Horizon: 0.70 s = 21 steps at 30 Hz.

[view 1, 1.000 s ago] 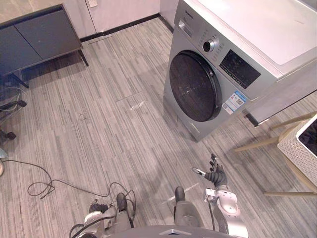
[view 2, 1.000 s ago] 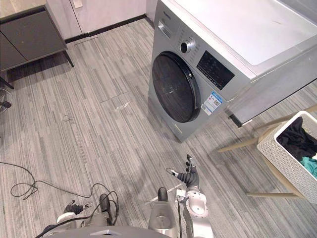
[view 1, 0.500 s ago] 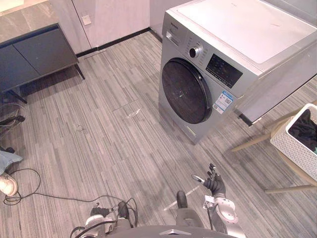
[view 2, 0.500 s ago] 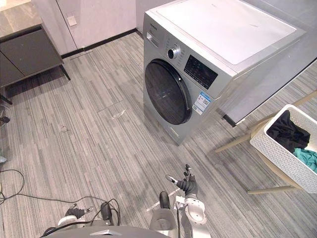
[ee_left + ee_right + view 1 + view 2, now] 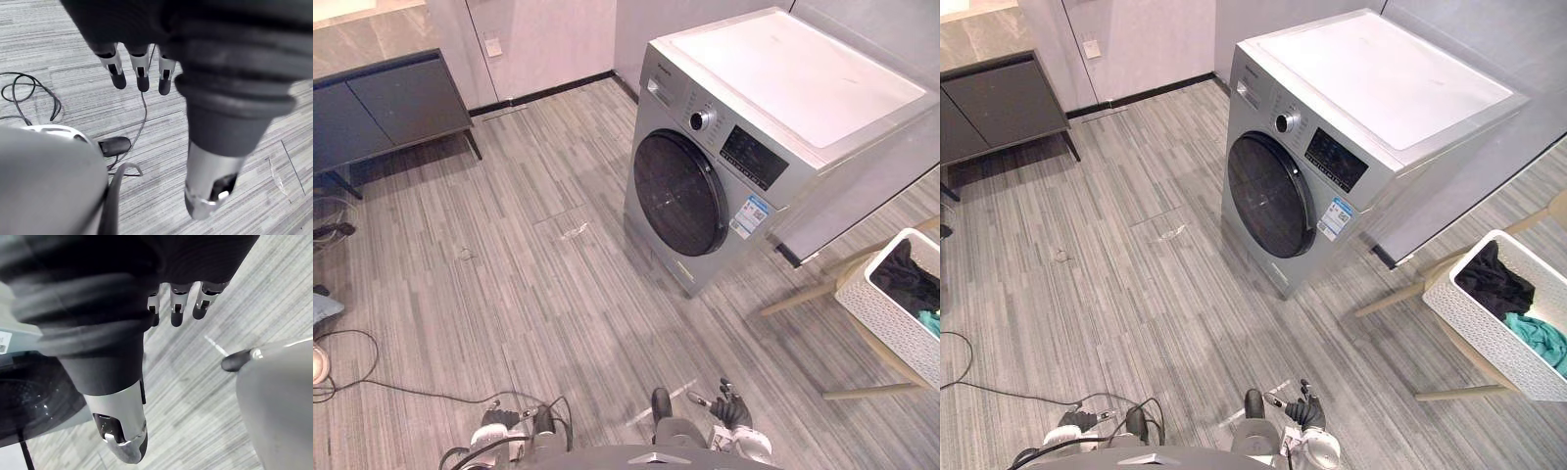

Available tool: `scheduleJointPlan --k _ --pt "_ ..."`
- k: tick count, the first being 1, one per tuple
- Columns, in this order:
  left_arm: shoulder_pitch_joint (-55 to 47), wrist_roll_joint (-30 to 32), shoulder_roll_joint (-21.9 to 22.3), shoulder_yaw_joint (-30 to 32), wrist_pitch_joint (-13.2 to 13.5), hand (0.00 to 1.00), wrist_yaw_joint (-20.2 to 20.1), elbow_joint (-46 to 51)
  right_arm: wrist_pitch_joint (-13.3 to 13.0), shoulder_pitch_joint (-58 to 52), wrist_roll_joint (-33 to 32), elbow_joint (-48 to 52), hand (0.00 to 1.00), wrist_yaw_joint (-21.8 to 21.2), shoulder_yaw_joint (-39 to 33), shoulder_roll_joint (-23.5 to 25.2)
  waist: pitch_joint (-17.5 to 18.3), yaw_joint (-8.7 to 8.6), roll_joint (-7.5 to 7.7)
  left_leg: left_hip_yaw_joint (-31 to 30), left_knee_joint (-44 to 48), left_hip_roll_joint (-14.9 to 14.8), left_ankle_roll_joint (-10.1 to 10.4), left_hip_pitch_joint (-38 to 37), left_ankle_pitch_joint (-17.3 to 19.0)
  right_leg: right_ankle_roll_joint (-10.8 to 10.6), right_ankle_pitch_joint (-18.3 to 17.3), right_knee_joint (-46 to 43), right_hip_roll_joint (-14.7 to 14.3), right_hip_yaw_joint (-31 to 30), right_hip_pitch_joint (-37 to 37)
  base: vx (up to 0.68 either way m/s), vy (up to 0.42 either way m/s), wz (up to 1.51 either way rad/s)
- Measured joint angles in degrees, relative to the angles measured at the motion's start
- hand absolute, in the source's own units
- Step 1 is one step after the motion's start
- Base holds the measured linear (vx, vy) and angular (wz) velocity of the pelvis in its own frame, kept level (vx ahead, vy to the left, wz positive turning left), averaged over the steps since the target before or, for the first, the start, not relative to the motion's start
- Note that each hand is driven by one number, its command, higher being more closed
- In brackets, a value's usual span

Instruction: Pick up the laundry basket with both hands and put the clothes into the washing machine.

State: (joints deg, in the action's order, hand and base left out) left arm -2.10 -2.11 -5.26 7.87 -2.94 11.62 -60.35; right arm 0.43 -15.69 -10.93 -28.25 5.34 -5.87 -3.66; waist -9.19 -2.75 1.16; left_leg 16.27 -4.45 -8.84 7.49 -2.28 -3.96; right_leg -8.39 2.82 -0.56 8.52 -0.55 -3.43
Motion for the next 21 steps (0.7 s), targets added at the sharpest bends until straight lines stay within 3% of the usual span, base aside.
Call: scheduleJointPlan --k 5,9,12,14,15,17,19,21 --pt "-0.09 0.04 -0.43 -0.24 -0.32 0.00 -0.91 1.25 0.93 4.64 0.30 0.30 0.00 1.43 -5.98 -0.98 -0.37 0.95 0.72 -1.11 5.60 2.58 -1.96 1.60 3.83 -1.53 -3.66 -4.87 3.45 0.59 -0.65 -0.03 0.066 0.18" --pt "0.07 0.01 -1.98 -2.01 -0.37 0.00 -1.73 1.21 1.06 12.06 1.99 0.32 0.00 3.04 -10.49 -5.24 -0.59 1.03 0.55 -4.21 21.12 3.42 -3.94 9.38 12.54 -2.62 -6.40 -9.10 6.07 1.69 -1.50 0.01 0.101 0.30" --pt "-0.93 -0.05 -2.97 -2.65 -0.41 0.00 -1.90 1.17 1.28 17.12 2.25 0.31 0.00 3.99 -11.39 -8.73 -2.19 0.85 -0.97 -6.89 29.28 1.53 -3.90 12.68 17.34 0.76 -6.14 -16.36 4.92 2.07 -3.06 0.06 0.106 0.16" --pt "-1.51 -0.11 -3.70 -2.63 -0.44 0.00 -1.91 1.20 1.36 20.69 2.27 -0.03 0.00 4.43 -11.16 -10.09 -3.32 1.19 -1.04 -6.98 29.14 -0.36 -4.49 11.45 18.12 3.75 -3.92 -21.07 3.78 3.18 -5.42 0.04 0.083 -0.16" --pt "-1.61 -0.10 -4.23 -2.74 -0.52 0.00 -1.91 1.15 1.33 23.17 2.29 -1.05 0.00 4.93 -11.00 -10.84 -4.25 1.59 -1.65 -6.79 28.73 -1.04 -4.68 10.84 18.24 3.90 -4.28 -23.60 3.11 4.40 -7.94 0.03 0.046 -0.38" --pt "-2.00 -0.11 -5.16 -3.04 -1.08 0.00 -1.95 0.44 1.40 28.32 2.40 -4.87 0.00 5.35 -10.62 -12.63 -5.11 2.26 -0.15 -4.92 26.88 -2.12 -5.12 8.05 17.98 2.82 -6.37 -19.13 1.96 6.63 -8.91 0.08 -0.021 -0.42" --pt "-2.11 -0.10 -5.77 -2.98 -1.21 0.00 -1.90 -0.02 1.39 30.68 2.41 -5.45 0.00 5.48 -9.63 -14.42 -5.51 2.59 0.71 -3.15 25.37 -2.06 -4.22 5.55 17.95 2.77 -4.86 -13.28 1.21 8.56 -9.03 0.15 -0.114 -0.25" --pt "-2.11 -0.11 -6.01 -2.98 -1.52 0.00 -1.96 -0.59 1.33 31.61 2.42 -5.48 0.00 5.88 -8.58 -16.80 -5.34 2.18 1.88 -2.63 24.42 -1.15 -2.43 4.06 18.17 3.01 2.91 -9.52 1.04 7.69 -8.33 0.19 -0.194 0.00"
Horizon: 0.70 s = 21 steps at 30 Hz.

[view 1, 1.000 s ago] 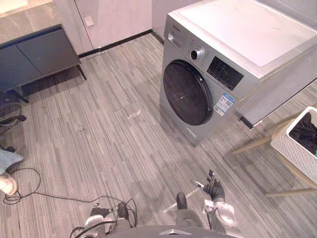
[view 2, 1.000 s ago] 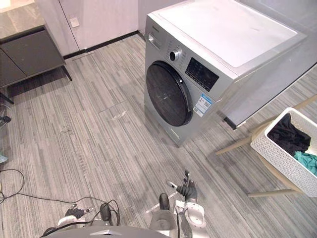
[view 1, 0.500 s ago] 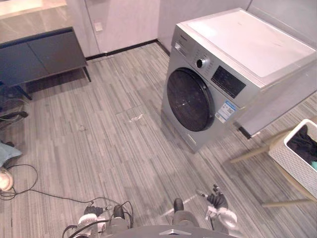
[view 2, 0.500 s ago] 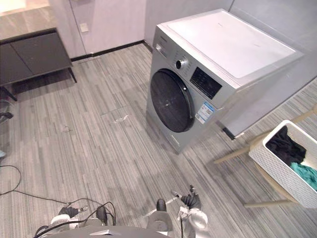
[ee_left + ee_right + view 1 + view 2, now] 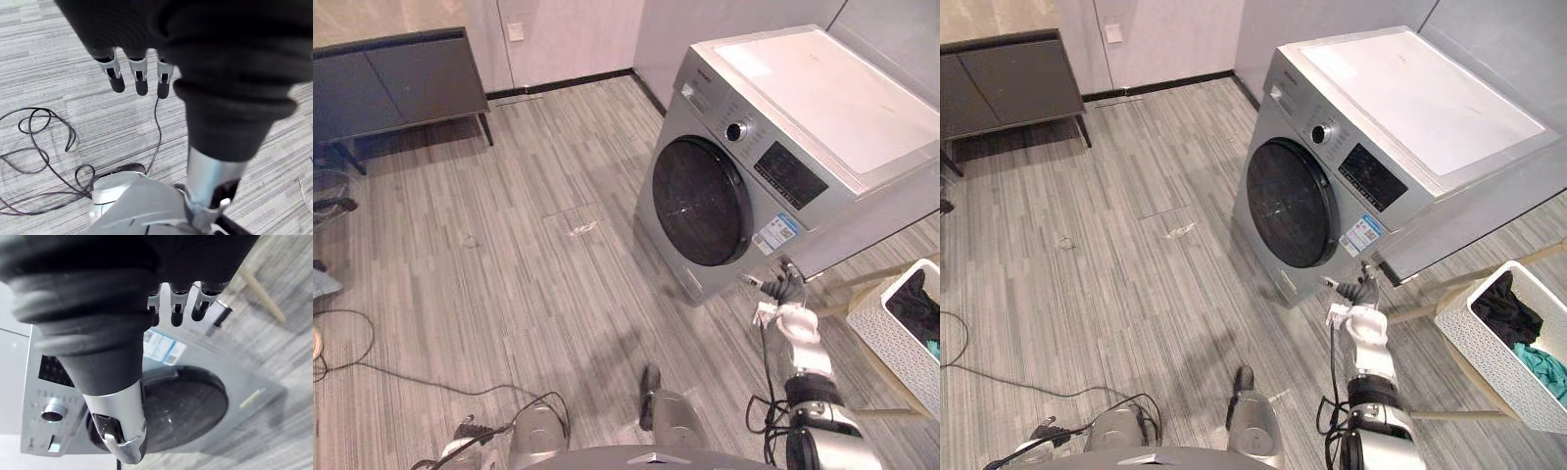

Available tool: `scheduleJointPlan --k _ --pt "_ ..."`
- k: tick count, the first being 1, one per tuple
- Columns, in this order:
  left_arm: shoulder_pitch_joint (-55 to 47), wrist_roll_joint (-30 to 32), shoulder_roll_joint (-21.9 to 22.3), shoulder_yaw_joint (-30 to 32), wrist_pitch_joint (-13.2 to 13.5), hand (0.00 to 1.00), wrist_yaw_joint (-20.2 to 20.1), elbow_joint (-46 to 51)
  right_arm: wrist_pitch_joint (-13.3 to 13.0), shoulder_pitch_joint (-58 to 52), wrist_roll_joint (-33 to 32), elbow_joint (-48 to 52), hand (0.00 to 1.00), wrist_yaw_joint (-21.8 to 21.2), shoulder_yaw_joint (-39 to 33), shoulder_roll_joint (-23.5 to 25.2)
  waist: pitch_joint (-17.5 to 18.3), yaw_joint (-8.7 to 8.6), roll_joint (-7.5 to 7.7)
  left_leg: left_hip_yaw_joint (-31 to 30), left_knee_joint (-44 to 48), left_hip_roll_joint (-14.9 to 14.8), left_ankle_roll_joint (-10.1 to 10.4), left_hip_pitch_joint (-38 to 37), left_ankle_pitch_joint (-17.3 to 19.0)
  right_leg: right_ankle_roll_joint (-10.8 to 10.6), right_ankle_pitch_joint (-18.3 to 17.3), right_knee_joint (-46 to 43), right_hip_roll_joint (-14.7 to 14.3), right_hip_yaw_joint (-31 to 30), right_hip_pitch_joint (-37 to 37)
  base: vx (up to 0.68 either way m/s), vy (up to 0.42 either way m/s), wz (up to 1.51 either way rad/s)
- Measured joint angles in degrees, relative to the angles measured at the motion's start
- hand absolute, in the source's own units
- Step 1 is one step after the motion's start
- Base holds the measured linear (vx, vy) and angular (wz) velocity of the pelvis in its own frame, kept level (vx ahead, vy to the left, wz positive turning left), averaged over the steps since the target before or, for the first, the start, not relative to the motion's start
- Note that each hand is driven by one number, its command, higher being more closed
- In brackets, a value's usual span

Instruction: Pick up the laundry basket with both hands and put the clothes into the washing machine.

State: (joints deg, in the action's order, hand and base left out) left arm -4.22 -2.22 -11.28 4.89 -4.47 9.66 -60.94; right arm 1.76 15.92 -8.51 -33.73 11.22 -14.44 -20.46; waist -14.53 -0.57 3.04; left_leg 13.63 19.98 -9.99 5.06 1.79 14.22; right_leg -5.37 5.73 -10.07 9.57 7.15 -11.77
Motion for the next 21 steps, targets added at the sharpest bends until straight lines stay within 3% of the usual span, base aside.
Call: scheduleJointPlan --k 2,4,5,8,9,10,12,14,15,17,19,21 --pt "0.90 0.01 2.44 -0.09 -0.05 0.00 -0.09 -0.33 0.09 -0.02 0.04 0.01 0.00 0.00 -0.05 -2.48 0.78 -1.23 -4.38 -1.62 -4.71 -1.55 1.97 -0.78 -1.57 1.31 -2.35 -1.47 -1.75 2.46 -0.66 0.23 -0.182 0.26" --pt "1.03 0.02 3.72 0.01 -0.04 0.00 -0.18 -0.18 0.99 -0.11 1.00 0.02 0.00 -0.19 -0.32 -3.00 1.18 -2.63 -5.78 -2.62 -8.08 -2.27 3.89 -2.31 -4.99 2.44 -5.30 -4.84 -1.87 4.60 -1.39 0.26 -0.161 0.40" --pt "1.02 0.02 3.90 0.01 -0.05 0.00 -0.18 -0.03 1.24 -0.25 1.64 0.04 0.00 -0.33 -0.29 -2.99 1.16 -2.81 -5.75 -2.77 -8.34 -2.43 4.90 -2.65 -6.57 2.75 -6.38 -6.02 -1.81 4.96 -1.30 0.27 -0.213 0.40" --pt "0.82 0.00 4.65 0.09 -0.02 0.00 -0.71 1.50 1.55 -3.55 2.28 3.93 0.00 -1.18 -0.27 -3.48 1.19 -2.80 -5.80 -4.63 0.18 -3.73 2.93 -0.95 -9.00 3.65 -10.80 -8.26 -1.82 7.77 2.83 0.20 -0.222 0.46" --pt "0.78 -0.09 4.66 0.64 0.08 0.00 -0.97 2.06 1.55 -4.15 2.29 4.53 0.00 -1.40 -0.19 -3.60 1.17 -2.59 -5.75 -5.02 7.24 -4.44 0.57 1.49 -10.55 3.92 -11.88 -8.38 -1.82 8.31 4.79 0.14 -0.198 0.23" --pt "0.38 -0.46 4.77 1.04 0.14 0.00 -1.27 3.00 1.55 -4.28 2.29 4.76 0.00 -2.11 -0.04 -3.81 1.16 -2.06 -5.80 -5.29 13.38 -4.86 -2.58 3.38 -13.27 4.33 -12.82 -8.53 -1.76 8.33 6.56 0.13 -0.194 0.09" --pt "0.04 -0.58 5.07 1.22 0.18 0.00 -1.33 3.60 1.54 -4.72 2.33 5.55 0.00 -2.50 0.57 -4.52 0.79 -1.34 -5.48 -5.03 19.16 -5.19 -3.76 5.54 -19.24 4.76 -14.02 -8.11 -1.07 7.76 8.89 0.10 -0.144 -0.12" --pt "-0.04 -1.09 5.47 1.23 0.17 0.00 -1.37 3.38 1.60 -4.76 2.65 5.78 0.00 -2.44 0.76 -5.83 0.92 -1.52 -6.16 -4.64 22.48 -5.19 -3.97 7.82 -14.87 5.63 -15.42 -7.59 -0.31 7.75 10.00 0.10 -0.073 -0.02" --pt "-0.04 -1.07 5.71 1.31 0.21 0.00 -1.38 3.42 1.70 -4.76 3.34 5.78 0.00 -2.44 0.70 -6.35 0.88 -1.85 -6.54 -4.19 19.83 -4.35 -3.63 9.21 -11.31 5.47 -15.46 -7.21 0.09 7.75 10.16 0.08 -0.018 0.06" --pt "-0.16 -1.02 6.20 1.93 0.12 0.00 -1.41 3.52 1.93 -4.75 3.98 5.77 0.00 -2.46 0.68 -6.49 0.79 -2.06 -7.07 -4.40 5.76 -2.73 -2.11 8.85 -9.97 4.73 -14.91 -7.24 0.36 8.13 9.65 0.08 0.032 0.01" --pt "-0.79 -0.94 7.02 2.62 0.04 0.00 -1.56 3.38 2.01 -4.69 4.34 5.77 0.00 -2.46 0.57 -7.07 0.98 -2.35 -8.13 -5.44 -7.82 -1.00 -0.46 7.40 -12.63 3.77 -15.55 -8.38 0.36 7.53 8.56 0.12 0.130 -0.17" --pt "-1.62 -0.91 8.12 2.87 0.05 0.00 -1.71 2.84 2.00 -4.56 4.39 5.77 0.00 -2.46 0.03 -8.10 0.91 -2.75 -9.84 -5.47 -10.32 -0.42 -0.56 5.66 -16.57 1.95 -16.68 -9.79 0.05 6.32 8.63 0.17 0.271 -0.34"
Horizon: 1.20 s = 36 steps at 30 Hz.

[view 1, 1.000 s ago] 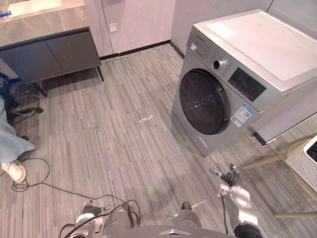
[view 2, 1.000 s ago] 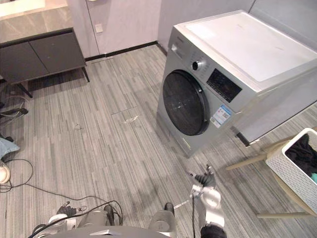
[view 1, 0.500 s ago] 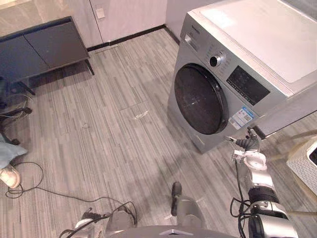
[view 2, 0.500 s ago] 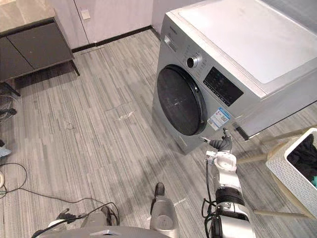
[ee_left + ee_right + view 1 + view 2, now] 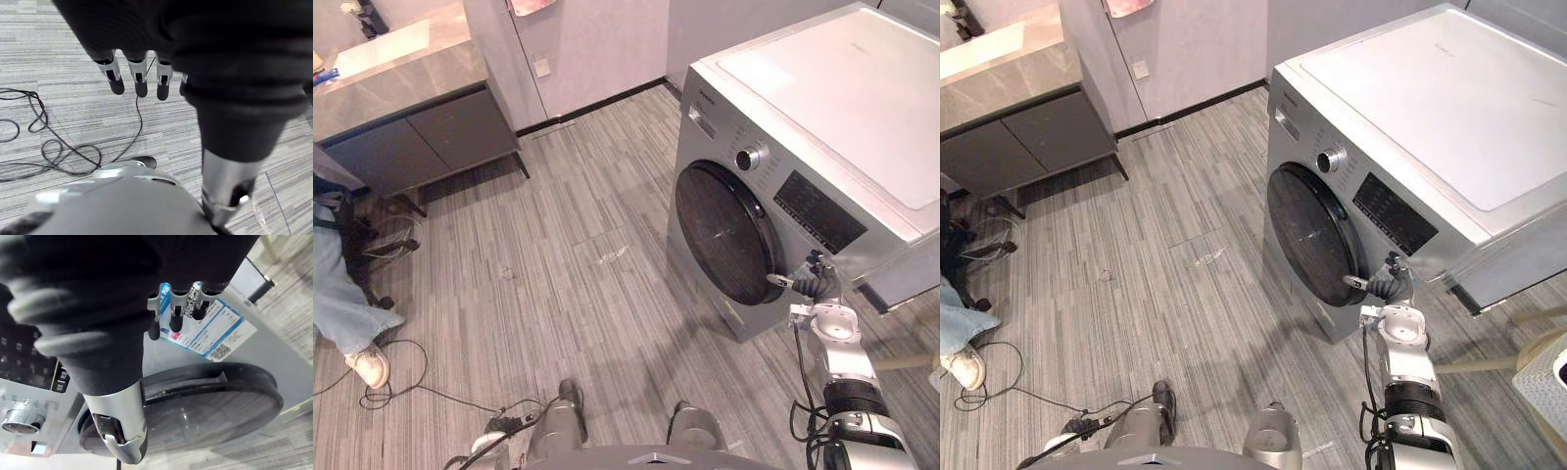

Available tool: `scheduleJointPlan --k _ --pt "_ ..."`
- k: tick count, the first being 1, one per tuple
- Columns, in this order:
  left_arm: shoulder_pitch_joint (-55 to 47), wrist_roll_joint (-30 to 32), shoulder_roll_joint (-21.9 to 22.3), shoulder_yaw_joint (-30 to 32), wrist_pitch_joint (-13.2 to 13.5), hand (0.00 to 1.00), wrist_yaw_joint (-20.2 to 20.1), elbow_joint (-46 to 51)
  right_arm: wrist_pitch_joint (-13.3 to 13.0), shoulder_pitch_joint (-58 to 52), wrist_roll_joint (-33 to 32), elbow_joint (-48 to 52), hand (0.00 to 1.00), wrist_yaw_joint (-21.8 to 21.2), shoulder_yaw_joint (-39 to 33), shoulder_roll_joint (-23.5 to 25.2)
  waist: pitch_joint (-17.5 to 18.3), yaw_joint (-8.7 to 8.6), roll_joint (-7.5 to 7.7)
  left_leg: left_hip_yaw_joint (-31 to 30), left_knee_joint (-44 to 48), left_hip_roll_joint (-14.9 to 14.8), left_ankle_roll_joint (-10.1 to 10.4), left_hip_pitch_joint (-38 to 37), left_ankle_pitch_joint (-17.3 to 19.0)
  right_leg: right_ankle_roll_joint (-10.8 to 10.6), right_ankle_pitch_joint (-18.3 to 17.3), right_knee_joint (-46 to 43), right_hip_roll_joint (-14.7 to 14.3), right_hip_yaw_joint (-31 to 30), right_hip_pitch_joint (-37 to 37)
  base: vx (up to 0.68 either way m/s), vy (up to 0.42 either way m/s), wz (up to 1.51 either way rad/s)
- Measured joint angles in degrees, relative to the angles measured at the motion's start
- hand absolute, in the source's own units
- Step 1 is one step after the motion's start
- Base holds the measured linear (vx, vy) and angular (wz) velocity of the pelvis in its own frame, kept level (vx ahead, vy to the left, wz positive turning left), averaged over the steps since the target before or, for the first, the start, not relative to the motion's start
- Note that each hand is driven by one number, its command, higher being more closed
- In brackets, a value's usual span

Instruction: Pick up the laundry basket with both hands and put the clothes into the washing machine.

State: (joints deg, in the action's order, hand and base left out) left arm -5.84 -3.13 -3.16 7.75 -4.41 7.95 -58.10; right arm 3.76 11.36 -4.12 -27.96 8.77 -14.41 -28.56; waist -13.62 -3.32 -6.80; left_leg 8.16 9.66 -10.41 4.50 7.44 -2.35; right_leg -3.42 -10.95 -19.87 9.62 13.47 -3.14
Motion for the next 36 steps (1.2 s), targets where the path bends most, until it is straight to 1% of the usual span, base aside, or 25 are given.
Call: scheduleJointPlan --k 1,2,4,5,6,8,9,11,13,14,16,17,18,19,20,21,23,25,26,27,29,32,33,35,36 --pt "-0.31 0.07 0.25 0.11 -0.02 0.00 -0.11 -0.39 0.02 0.01 0.04 -0.05 0.00 0.04 -0.17 -0.41 -0.03 0.05 -0.25 0.04 -0.61 0.75 3.01 -1.19 -2.75 -1.35 -0.70 -1.14 0.52 -1.75 -0.11 0.14 0.317 -0.40" --pt "-0.39 1.02 -0.64 0.00 -0.02 0.00 -0.15 -0.48 0.00 0.14 0.05 -0.02 0.00 -0.01 -0.14 -0.40 -0.30 -0.18 0.69 1.67 -1.04 2.57 2.29 -1.79 -1.98 -2.77 -0.16 -0.13 1.99 -3.08 0.02 0.11 0.288 -0.37" --pt "-0.32 1.32 -0.98 -0.02 0.00 0.00 -0.17 -0.47 -0.01 0.72 0.04 -0.02 0.00 0.01 -0.23 -0.77 -0.46 -0.34 0.93 2.89 -1.17 4.02 1.67 -1.27 -1.47 -4.21 1.55 2.75 3.17 -3.85 -0.05 0.09 0.252 -0.21" --pt "-0.31 1.50 -1.05 -0.04 -0.01 0.00 -0.17 -0.48 0.00 1.10 0.04 -0.02 0.00 0.01 -0.22 -0.96 -0.49 -0.30 0.97 3.31 -1.72 4.83 1.60 -0.98 -1.51 -4.76 2.96 4.87 3.58 -4.46 -0.09 0.07 0.237 -0.28" --pt "-0.32 1.52 -1.26 -0.25 -0.01 0.00 -0.16 -0.46 0.02 2.49 0.04 -0.10 0.00 0.02 -0.22 -1.27 -0.51 -0.17 0.95 4.60 -2.24 5.72 1.21 -0.17 -1.52 -5.45 5.30 7.86 4.21 -5.21 -0.45 0.07 0.222 -0.26" --pt "-0.19 1.45 -1.79 -0.67 0.03 0.00 -0.10 -0.35 0.03 5.32 0.04 -0.72 0.00 0.03 -0.21 -1.43 -0.70 -0.21 0.77 5.17 -2.31 6.27 0.64 1.06 -1.64 -5.72 6.99 10.15 4.50 -5.70 -1.07 0.02 0.158 -0.18" --pt "0.15 1.01 -2.40 -1.31 0.08 0.00 -0.03 -0.18 0.01 7.92 0.03 -2.53 0.00 0.05 -0.10 -2.01 -0.76 -0.19 0.70 5.48 -2.42 6.47 0.28 2.13 -1.89 -5.97 7.96 11.31 4.56 -5.91 -1.88 -0.01 0.119 -0.11" --pt "0.44 0.82 -2.57 -1.63 0.62 0.00 0.10 0.44 0.02 11.64 -0.10 -5.36 0.00 0.15 0.38 -4.15 -1.19 0.26 0.14 5.72 -2.61 6.58 -0.28 3.61 -2.34 -5.97 8.65 11.71 4.54 -6.18 -3.33 -0.03 0.056 -0.04" --pt "0.90 -0.76 -2.38 -2.79 1.31 0.00 0.09 1.26 -0.04 17.13 -0.29 -8.21 0.00 0.41 1.00 -7.57 -3.14 0.41 -1.09 5.79 -3.03 6.57 -0.60 5.47 -3.17 -5.99 9.51 11.94 4.43 -6.36 -5.38 -0.08 0.035 -0.02" --pt "1.15 -1.26 -2.37 -3.11 1.41 0.00 0.09 1.29 -0.13 18.80 -0.46 -9.46 0.00 0.57 1.27 -8.54 -3.74 0.45 -1.37 5.83 -3.51 6.56 -0.60 5.90 -3.69 -5.95 9.72 12.16 4.32 -6.50 -6.07 -0.11 0.031 -0.08" --pt "2.01 -3.09 -2.39 -3.56 1.91 0.00 0.09 1.39 -0.12 25.57 -1.55 -15.29 0.00 1.24 3.42 -11.72 -5.83 0.62 -2.10 6.18 -7.77 6.73 -0.69 7.09 -6.72 -5.80 11.17 12.82 3.97 -6.61 -9.11 -0.09 0.015 -0.05" --pt "2.09 -3.37 -2.39 -3.62 2.02 0.00 0.08 1.59 -0.05 26.85 -1.96 -16.49 0.00 1.39 3.76 -12.17 -6.22 0.61 -2.21 6.19 -8.75 6.77 -0.56 7.25 -7.29 -5.70 11.37 12.94 3.88 -6.61 -9.64 -0.08 0.009 -0.01" --pt "2.19 -4.17 -2.39 -4.10 2.30 0.00 0.03 2.43 0.03 29.85 -2.38 -19.12 0.00 1.58 4.83 -13.27 -7.14 0.79 -2.42 6.23 -10.79 6.83 -0.60 7.63 -8.72 -5.61 11.86 13.03 3.69 -6.63 -10.89 -0.06 0.008 0.00" --pt "2.43 -5.06 -2.38 -4.88 2.43 0.00 -0.01 3.41 0.06 32.92 -2.43 -21.90 0.00 1.65 5.32 -13.57 -8.68 1.17 -2.76 6.25 -12.69 6.84 -0.64 7.50 -10.15 -5.65 12.65 13.18 3.41 -6.67 -11.51 -0.09 0.017 -0.01" --pt "2.60 -5.82 -2.40 -5.69 2.80 0.00 -0.02 3.81 0.22 34.83 -2.63 -24.14 0.00 2.70 5.19 -13.60 -9.39 1.56 -2.85 6.31 -13.90 6.85 -0.62 7.58 -11.06 -5.59 12.92 13.14 3.29 -6.76 -12.19 -0.08 0.021 0.00" --pt "2.71 -6.12 -2.36 -6.09 3.12 0.00 -0.02 4.28 0.28 36.46 -2.73 -25.59 0.00 3.31 5.16 -13.92 -10.03 1.91 -2.87 6.31 -14.12 6.86 -0.65 8.17 -11.35 -5.57 13.13 13.04 3.26 -6.78 -12.94 -0.08 0.022 0.02" --pt "2.92 -8.05 -2.20 -6.95 3.44 0.00 -0.02 5.50 0.34 39.25 -3.58 -27.03 0.00 4.16 4.87 -14.66 -11.85 2.95 -3.47 6.31 -14.15 6.88 -0.48 9.17 -11.60 -5.56 13.20 12.84 3.29 -6.79 -13.84 -0.06 0.012 0.06" --pt "2.93 -8.20 -2.16 -6.97 3.49 0.00 0.09 5.69 0.32 40.58 -4.80 -26.90 0.00 4.41 4.95 -14.37 -12.03 3.68 -3.91 6.21 -14.27 6.83 -0.05 10.37 -11.65 -5.54 13.19 12.31 3.33 -6.72 -15.19 -0.05 -0.001 0.06" --pt "2.92 -8.59 -2.13 -6.97 3.49 0.00 0.13 5.64 0.30 40.68 -5.06 -26.80 0.00 4.38 5.07 -14.00 -12.13 3.68 -4.02 6.09 -14.37 6.83 0.03 10.53 -11.72 -5.54 13.19 12.31 3.33 -6.61 -15.20 -0.03 -0.012 0.09" --pt "2.88 -9.12 -2.08 -6.97 3.41 0.00 0.28 5.43 0.26 40.50 -5.06 -26.70 0.00 4.41 5.22 -12.65 -12.20 3.60 -3.95 5.97 -14.46 6.82 0.04 10.44 -11.74 -5.54 13.19 12.21 3.33 -6.51 -15.00 0.00 -0.016 0.09" --pt "2.93 -9.17 -1.76 -7.01 3.43 0.00 0.56 5.22 0.26 39.26 -5.04 -24.32 0.00 4.53 5.42 -10.81 -12.20 3.51 -3.94 5.86 -14.45 6.86 -0.09 10.30 -11.96 -5.55 13.20 12.03 3.37 -6.48 -14.90 0.00 -0.007 0.02" --pt "3.03 -9.38 -1.40 -7.77 3.51 0.00 0.64 5.17 -0.28 34.24 -5.08 -17.26 0.00 4.58 7.42 -7.50 -12.20 3.26 -3.93 5.66 -14.32 6.68 -0.36 9.50 -12.32 -5.55 13.27 12.01 3.23 -6.35 -14.27 0.02 -0.033 -0.06" --pt "3.03 -9.83 -1.39 -7.83 3.49 0.00 0.70 5.07 -0.51 31.82 -5.14 -14.56 0.00 4.36 8.17 -5.72 -12.20 3.11 -3.93 5.45 -14.41 6.52 -0.35 8.63 -12.31 -5.51 13.24 12.30 3.05 -6.07 -13.16 0.03 -0.045 0.03" --pt "3.04 -10.16 -1.40 -7.86 3.50 0.00 0.75 4.86 -0.79 27.41 -5.15 -10.56 0.00 4.09 10.42 -3.11 -12.15 2.44 -3.89 4.20 -14.16 6.43 -0.05 7.31 -12.32 -5.48 12.88 12.67 2.93 -4.52 -10.77 0.04 -0.041 0.25" --pt "3.06 -10.16 -1.48 -7.82 3.50 0.00 0.73 4.57 -0.87 24.17 -5.13 -7.44 0.00 3.65 11.87 -1.29 -11.95 2.37 -3.71 3.34 -14.15 6.31 0.35 6.61 -12.12 -5.51 12.56 12.70 2.88 -3.55 -9.51 0.04 -0.030 0.38"
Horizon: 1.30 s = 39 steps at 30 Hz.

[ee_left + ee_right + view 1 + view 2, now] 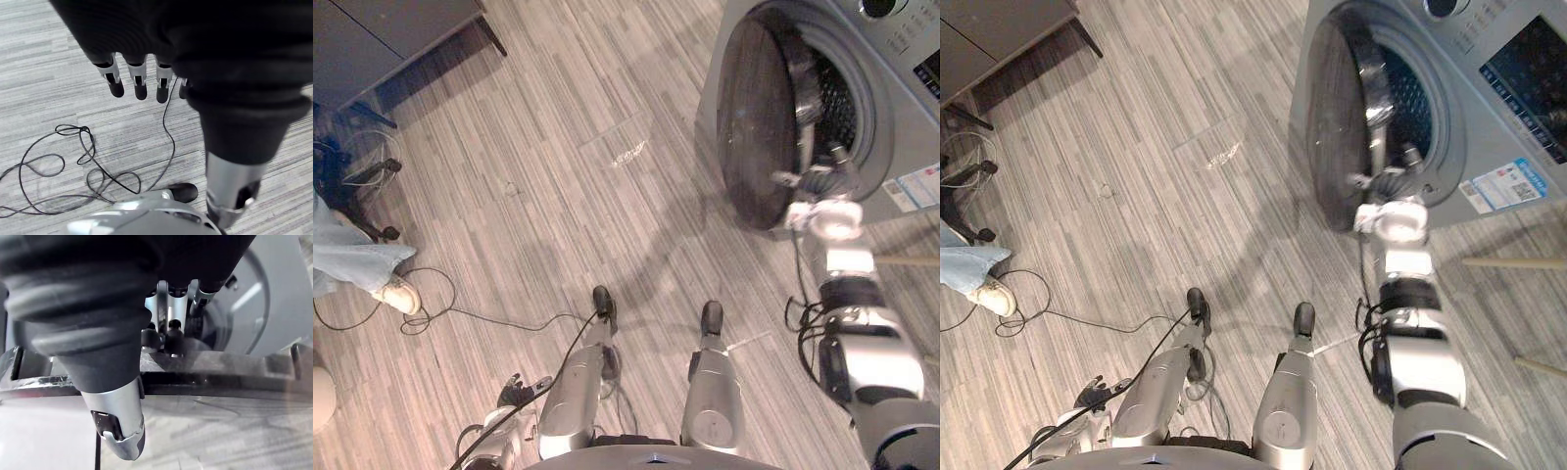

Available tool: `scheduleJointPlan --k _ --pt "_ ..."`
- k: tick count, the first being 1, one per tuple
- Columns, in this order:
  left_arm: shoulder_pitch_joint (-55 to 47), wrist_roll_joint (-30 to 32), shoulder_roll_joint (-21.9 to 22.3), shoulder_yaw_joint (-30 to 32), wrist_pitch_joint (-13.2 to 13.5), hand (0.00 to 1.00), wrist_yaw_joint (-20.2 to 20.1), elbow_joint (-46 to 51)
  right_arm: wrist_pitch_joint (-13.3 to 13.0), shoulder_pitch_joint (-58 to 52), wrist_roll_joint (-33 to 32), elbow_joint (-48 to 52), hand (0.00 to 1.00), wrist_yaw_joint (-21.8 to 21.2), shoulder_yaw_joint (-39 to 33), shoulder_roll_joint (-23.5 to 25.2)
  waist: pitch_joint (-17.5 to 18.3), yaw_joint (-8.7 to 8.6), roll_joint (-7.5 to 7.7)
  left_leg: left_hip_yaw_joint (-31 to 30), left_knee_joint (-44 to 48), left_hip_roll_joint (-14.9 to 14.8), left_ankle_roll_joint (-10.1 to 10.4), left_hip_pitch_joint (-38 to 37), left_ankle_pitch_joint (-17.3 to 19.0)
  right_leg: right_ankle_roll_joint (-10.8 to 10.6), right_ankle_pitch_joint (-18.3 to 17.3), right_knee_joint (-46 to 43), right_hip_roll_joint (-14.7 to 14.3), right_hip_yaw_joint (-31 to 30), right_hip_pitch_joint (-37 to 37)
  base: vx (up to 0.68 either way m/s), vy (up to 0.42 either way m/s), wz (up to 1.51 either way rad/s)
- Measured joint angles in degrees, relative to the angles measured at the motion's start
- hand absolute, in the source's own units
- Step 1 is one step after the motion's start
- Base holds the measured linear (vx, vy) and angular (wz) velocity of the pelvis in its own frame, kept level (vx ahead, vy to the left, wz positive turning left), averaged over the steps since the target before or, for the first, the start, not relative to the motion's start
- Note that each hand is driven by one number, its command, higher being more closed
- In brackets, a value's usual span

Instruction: Pick up the laundry basket with both hands and put the clothes into the washing machine.

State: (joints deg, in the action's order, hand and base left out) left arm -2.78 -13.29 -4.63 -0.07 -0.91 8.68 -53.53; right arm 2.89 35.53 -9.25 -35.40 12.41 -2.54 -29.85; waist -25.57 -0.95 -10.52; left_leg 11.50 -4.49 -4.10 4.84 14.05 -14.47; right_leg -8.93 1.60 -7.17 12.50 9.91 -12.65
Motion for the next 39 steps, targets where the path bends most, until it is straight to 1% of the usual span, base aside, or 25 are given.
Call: scheduleJointPlan --k 1,3,6,7,8,10,12,14,16,19,22,24,25,26,27,28,29,30,31,32,34,35,37,38,39 --pt "0.02 0.04 -0.04 0.02 -0.17 0.00 -0.09 -0.08 -0.03 -2.34 0.08 2.29 0.00 -1.09 0.71 1.34 0.20 -0.01 0.19 -0.61 0.00 -0.02 0.24 -0.38 0.12 -0.03 -0.26 0.13 -0.06 0.57 0.93 0.03 -0.030 0.33" --pt "0.01 0.11 -0.19 0.26 -0.46 0.00 -0.16 -1.14 -0.07 -6.12 0.18 5.38 0.00 -3.13 2.70 4.08 2.15 0.58 1.07 -0.77 0.01 -0.05 0.45 -0.19 0.25 0.15 -0.57 0.20 -0.06 1.08 1.01 0.03 -0.018 0.16" --pt "-0.06 1.24 -0.97 0.61 -1.55 0.00 -0.18 -1.63 -0.08 -10.97 0.56 8.77 0.00 -6.17 4.40 9.42 4.32 0.96 3.17 -1.81 0.02 0.34 0.41 -1.58 0.40 -0.22 -0.65 1.21 0.12 1.97 3.78 0.06 -0.009 0.20" --pt "-0.15 1.34 -1.06 1.70 -1.77 0.00 -0.18 -1.67 -0.14 -12.54 0.51 9.94 0.00 -6.35 4.38 11.05 5.09 1.37 4.19 -1.79 0.02 0.49 0.41 -2.37 0.69 -0.23 -0.65 1.83 0.19 2.00 4.81 0.04 0.002 0.09" --pt "-0.31 1.81 -1.08 2.36 -1.85 0.00 -0.18 -1.70 -0.27 -13.11 0.46 10.10 0.00 -6.64 4.34 11.77 5.72 1.51 4.83 -1.69 0.02 0.56 0.55 -2.62 0.86 -0.23 -0.65 2.22 0.23 1.93 5.13 0.06 0.003 -0.04" --pt "-0.38 3.15 -1.56 3.58 -2.30 0.00 -0.16 -1.99 -0.36 -15.44 -0.26 10.72 0.00 -7.02 3.83 12.91 7.41 1.83 6.71 -0.69 0.00 0.67 0.38 -3.68 1.28 -0.45 -0.38 3.60 0.23 1.47 6.46 0.04 -0.001 -0.13" --pt "-0.51 3.70 -1.82 4.16 -2.63 0.00 -0.16 -2.30 -0.42 -18.52 -0.49 12.70 0.00 -7.03 1.79 13.82 8.67 1.78 7.65 -0.22 -0.12 0.69 0.42 -4.44 1.65 -0.48 -0.07 4.31 0.21 0.95 7.03 0.02 -0.011 -0.20" --pt "-0.48 4.70 -1.83 4.47 -2.95 0.00 -0.16 -2.28 -0.41 -21.22 -0.50 13.79 0.00 -6.98 -0.68 13.82 9.39 1.61 7.93 0.46 -0.33 0.70 0.39 -5.42 1.92 -0.47 0.01 4.68 0.19 0.26 7.73 0.02 -0.011 -0.19" --pt "-0.50 5.95 -1.83 4.45 -3.18 0.00 -0.16 -2.30 -0.41 -24.00 -0.51 14.26 0.00 -6.68 -4.16 13.76 10.19 0.80 7.94 1.13 -0.35 0.61 0.47 -6.44 2.28 -0.46 0.04 5.33 0.12 -0.04 8.63 0.00 -0.007 -0.11" --pt "0.26 7.75 -1.81 4.07 -3.70 0.00 -0.17 -2.27 -0.41 -27.72 -0.52 14.60 0.00 -6.01 -6.84 13.90 11.28 0.27 8.07 1.69 -0.37 0.23 0.62 -6.79 2.70 -0.38 0.09 5.90 -0.23 -0.70 8.65 0.00 -0.016 -0.14" --pt "3.22 9.34 -1.74 1.61 -4.03 0.00 -0.30 -2.16 -0.50 -31.62 -0.59 17.31 0.00 -5.95 -9.22 15.31 11.33 -0.20 8.22 3.05 -0.37 -0.40 0.77 -6.49 2.84 -0.33 0.12 6.66 -0.90 -2.19 7.70 -0.01 -0.023 -0.23" --pt "6.81 10.16 -1.76 -1.05 -4.26 0.00 -0.30 -2.06 -1.28 -34.10 -1.86 19.43 0.00 -5.92 -11.06 17.46 11.40 -0.95 8.49 4.60 -0.36 -1.04 0.82 -4.73 2.81 -0.22 0.20 6.73 -1.56 -3.94 4.92 -0.02 -0.040 -0.39" --pt "9.83 10.17 -1.89 -2.59 -4.26 0.00 -0.27 -1.95 -1.64 -35.25 -2.66 19.64 0.00 -5.86 -12.25 18.69 11.34 -1.50 8.80 5.80 -0.37 -1.38 0.97 -3.50 2.70 0.01 0.47 6.77 -1.86 -5.14 3.12 -0.01 -0.050 -0.53" --pt "12.39 10.17 -2.38 -4.01 -4.24 0.00 -0.17 -1.25 -1.67 -36.11 -3.63 19.65 0.00 -5.80 -12.30 19.42 11.10 -2.23 9.59 7.01 -0.39 -1.45 1.00 -2.79 2.67 0.25 1.97 6.78 -1.90 -6.78 1.34 0.00 -0.041 -0.56" --pt "13.89 10.17 -2.69 -4.77 -4.23 0.00 -0.14 -1.09 -1.70 -36.65 -4.06 19.67 0.00 -5.78 -12.33 19.87 10.84 -2.67 10.06 7.93 -0.39 -1.48 1.04 -2.75 2.73 0.35 2.53 6.78 -1.93 -7.83 0.46 0.00 -0.033 -0.72" --pt "17.11 10.61 -3.45 -5.91 -4.25 0.00 -0.20 -1.08 -1.75 -38.11 -5.02 20.18 0.00 -5.76 -12.32 20.62 10.41 -3.45 10.81 9.96 -0.39 -1.63 1.25 -2.78 2.99 0.31 3.29 6.79 -2.07 -9.78 -0.81 0.01 -0.036 -0.82" --pt "20.69 12.59 -4.55 -6.83 -4.26 0.00 -0.13 -1.10 -2.00 -40.00 -6.71 21.25 0.00 -5.78 -12.23 21.29 10.03 -4.34 11.47 11.95 -0.39 -1.81 1.42 -2.57 3.01 0.41 4.02 6.71 -2.31 -11.79 -2.18 0.02 -0.052 -0.85" --pt "22.55 13.13 -5.39 -6.87 -4.23 0.00 -0.07 -1.11 -2.11 -40.60 -7.49 21.29 0.00 -5.79 -12.23 21.68 9.77 -4.85 11.94 12.89 -0.38 -1.96 1.48 -2.44 3.08 0.47 4.41 6.73 -2.54 -12.86 -2.95 0.03 -0.056 -0.83" --pt "26.48 13.62 -7.87 -6.81 -4.22 0.00 0.25 -1.24 -2.23 -41.68 -9.23 21.29 0.00 -5.77 -12.18 22.63 9.17 -5.99 13.00 14.89 -0.37 -2.40 1.69 -1.95 3.21 0.59 5.22 6.85 -3.02 -14.66 -4.71 0.02 -0.053 -0.68" --pt "28.52 13.60 -9.32 -6.79 -4.22 0.00 0.57 -1.37 -2.43 -42.33 -9.75 21.29 0.00 -5.78 -12.03 23.01 8.83 -6.41 13.63 15.75 -0.35 -2.63 1.84 -1.76 3.32 0.78 5.53 6.87 -3.40 -15.76 -5.63 0.01 -0.081 -0.82" --pt "37.05 13.51 -16.21 -6.76 -4.20 0.00 1.36 -2.65 -2.89 -45.39 -12.18 21.80 0.00 -5.90 -11.49 24.30 7.53 -7.96 15.97 19.15 -0.01 -3.88 2.19 -0.75 3.45 0.64 7.28 7.62 -4.77 -19.06 -8.51 0.02 -0.099 -0.77" --pt "39.18 13.51 -18.08 -6.77 -4.18 0.00 1.40 -3.25 -2.93 -46.24 -12.97 22.25 0.00 -5.92 -11.40 24.71 7.23 -8.34 16.55 19.99 0.01 -4.18 2.32 -0.55 3.43 0.73 7.75 7.88 -5.05 -19.79 -9.13 0.03 -0.099 -0.66" --pt "47.03 13.46 -24.83 -6.81 -3.86 0.00 2.15 -3.84 -3.66 -49.91 -14.07 24.36 0.00 -6.03 -10.54 25.95 6.29 -9.28 18.17 22.15 0.83 -5.67 3.16 1.06 3.60 0.82 8.71 8.28 -6.44 -21.65 -11.45 0.02 -0.116 -0.47" --pt "48.85 13.47 -25.93 -6.81 -3.50 0.00 2.39 -3.83 -3.84 -51.05 -14.13 25.33 0.00 -6.00 -10.32 26.47 5.92 -9.46 18.48 22.35 2.52 -6.33 3.47 2.04 4.29 0.82 8.75 8.32 -6.61 -21.65 -11.82 0.00 -0.128 -0.20" --pt "51.13 13.46 -27.37 -6.79 -2.64 0.00 2.91 -3.60 -4.22 -53.57 -15.04 27.29 0.00 -6.02 -9.40 27.48 5.60 -9.45 18.81 22.45 7.40 -8.48 3.60 4.71 6.60 0.63 9.12 8.33 -7.11 -21.45 -12.64 -0.02 -0.148 -0.11"
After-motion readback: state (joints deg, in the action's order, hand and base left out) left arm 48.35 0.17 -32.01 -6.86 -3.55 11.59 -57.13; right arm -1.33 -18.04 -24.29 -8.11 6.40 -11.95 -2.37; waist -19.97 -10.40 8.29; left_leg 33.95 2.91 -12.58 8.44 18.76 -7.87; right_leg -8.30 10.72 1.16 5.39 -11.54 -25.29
